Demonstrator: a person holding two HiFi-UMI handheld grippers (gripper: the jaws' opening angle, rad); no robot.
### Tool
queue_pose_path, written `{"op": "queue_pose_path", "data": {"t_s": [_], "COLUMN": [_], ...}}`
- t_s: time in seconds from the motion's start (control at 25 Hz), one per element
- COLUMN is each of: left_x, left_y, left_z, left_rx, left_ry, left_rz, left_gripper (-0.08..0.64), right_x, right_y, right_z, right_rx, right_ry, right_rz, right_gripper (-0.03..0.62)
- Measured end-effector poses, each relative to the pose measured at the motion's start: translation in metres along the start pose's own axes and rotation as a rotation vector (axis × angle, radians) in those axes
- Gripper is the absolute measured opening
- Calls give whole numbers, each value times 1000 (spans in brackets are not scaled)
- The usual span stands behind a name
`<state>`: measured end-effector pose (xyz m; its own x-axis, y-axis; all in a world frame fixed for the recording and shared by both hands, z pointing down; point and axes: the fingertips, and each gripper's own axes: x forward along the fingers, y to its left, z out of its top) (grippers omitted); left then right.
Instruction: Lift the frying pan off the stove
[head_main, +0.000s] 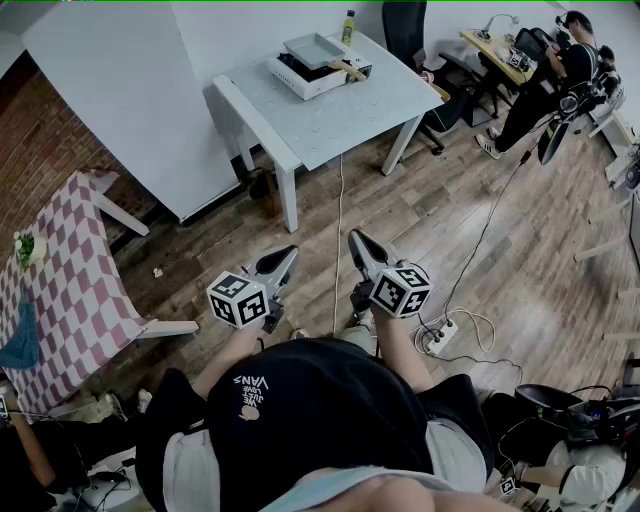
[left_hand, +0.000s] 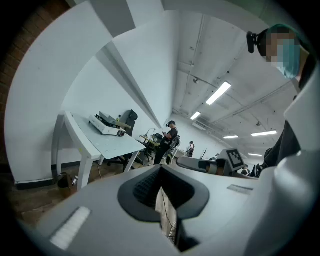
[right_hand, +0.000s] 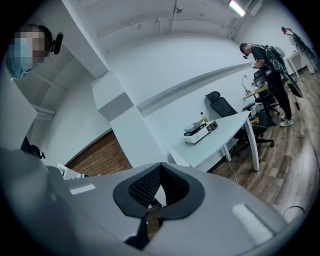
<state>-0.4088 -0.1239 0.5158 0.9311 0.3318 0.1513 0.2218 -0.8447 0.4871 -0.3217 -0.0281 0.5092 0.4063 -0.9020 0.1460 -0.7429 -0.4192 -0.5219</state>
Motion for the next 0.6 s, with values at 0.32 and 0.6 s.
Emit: {"op": "queue_pose_path", "data": {"t_s": [0.32,0.6], "left_x": [11,42], "left_y": [4,2], "left_z": [0,18], "left_rx": [-11,-19], "left_ry": [-5,-90], "left_rz": [11,16], "left_gripper": [2,45], "right_x": [8,19], "right_y": [-6,-36], "right_z": [2,26], "right_rx": [-3,132], "right_ry": [11,-23], "right_rz": [9,76], "right_gripper": [5,40]}}
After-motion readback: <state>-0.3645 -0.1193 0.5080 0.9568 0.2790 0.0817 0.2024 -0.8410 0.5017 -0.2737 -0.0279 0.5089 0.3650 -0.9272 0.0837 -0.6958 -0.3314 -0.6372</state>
